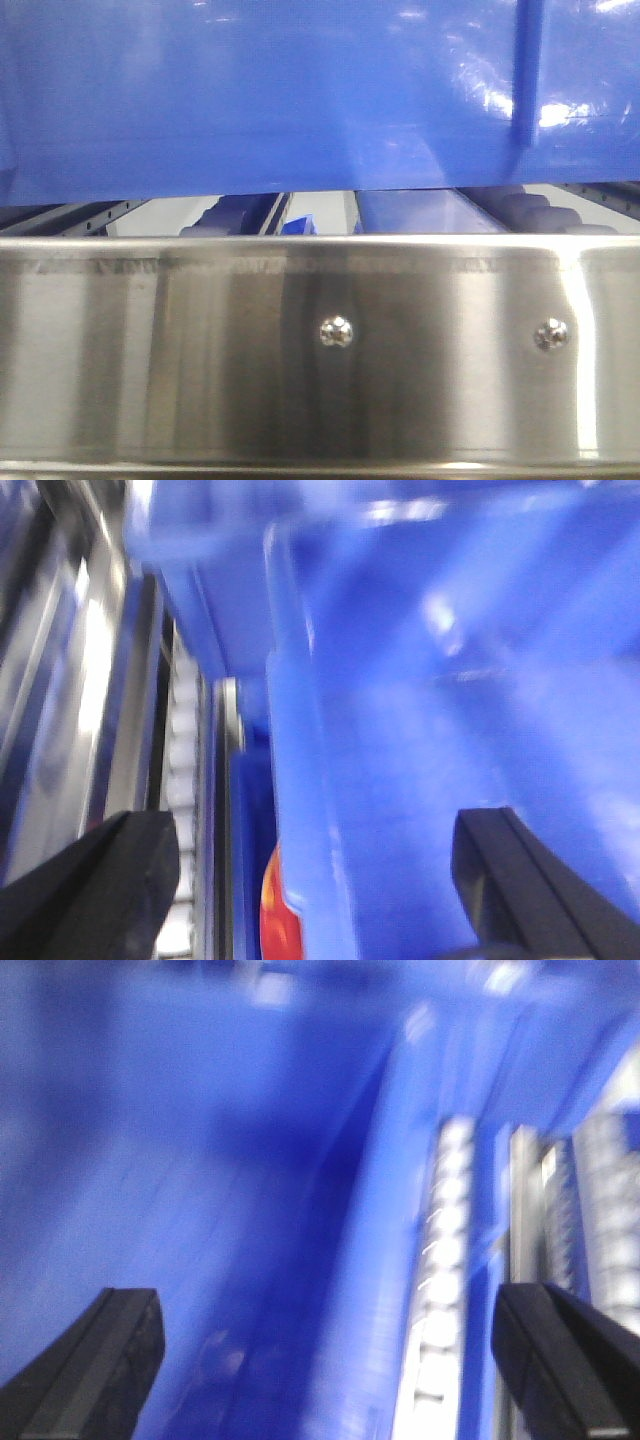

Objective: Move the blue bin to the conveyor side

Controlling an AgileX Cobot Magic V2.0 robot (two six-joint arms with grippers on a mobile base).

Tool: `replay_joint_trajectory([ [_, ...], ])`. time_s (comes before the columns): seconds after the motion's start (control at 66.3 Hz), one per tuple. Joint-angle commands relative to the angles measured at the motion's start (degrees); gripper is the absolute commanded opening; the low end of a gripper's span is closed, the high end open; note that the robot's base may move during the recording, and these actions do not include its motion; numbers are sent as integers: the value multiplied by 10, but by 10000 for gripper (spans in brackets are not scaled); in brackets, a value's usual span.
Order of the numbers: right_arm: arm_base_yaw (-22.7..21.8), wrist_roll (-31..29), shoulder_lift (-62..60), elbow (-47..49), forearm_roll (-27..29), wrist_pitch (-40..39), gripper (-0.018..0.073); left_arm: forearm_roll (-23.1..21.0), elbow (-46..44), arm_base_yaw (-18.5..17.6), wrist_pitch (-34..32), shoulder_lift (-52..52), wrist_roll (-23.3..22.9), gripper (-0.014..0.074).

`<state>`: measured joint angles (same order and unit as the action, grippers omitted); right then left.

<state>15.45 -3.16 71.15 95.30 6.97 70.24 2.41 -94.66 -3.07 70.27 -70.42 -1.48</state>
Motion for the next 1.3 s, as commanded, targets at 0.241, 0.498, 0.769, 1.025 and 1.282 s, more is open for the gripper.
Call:
replay_joint_trajectory([
  [0.241, 10, 56, 23, 6, -93, -3, 550, -24, -4, 18, -3, -26, 15, 461],
  [0.498, 11, 57, 61, 6, -93, -3, 550, -19, 9, 18, -3, -62, 15, 461],
  [0.769, 11, 94, 99, 6, -93, -3, 550, -16, 26, 18, -3, -82, 15, 461],
  [1.025, 11, 97, 117, 6, -93, -3, 550, -16, 27, 18, -3, -93, 15, 461],
  [1.282, 11, 97, 125, 6, -93, -3, 550, -39, 26, 18, -3, -125, 9, 461],
])
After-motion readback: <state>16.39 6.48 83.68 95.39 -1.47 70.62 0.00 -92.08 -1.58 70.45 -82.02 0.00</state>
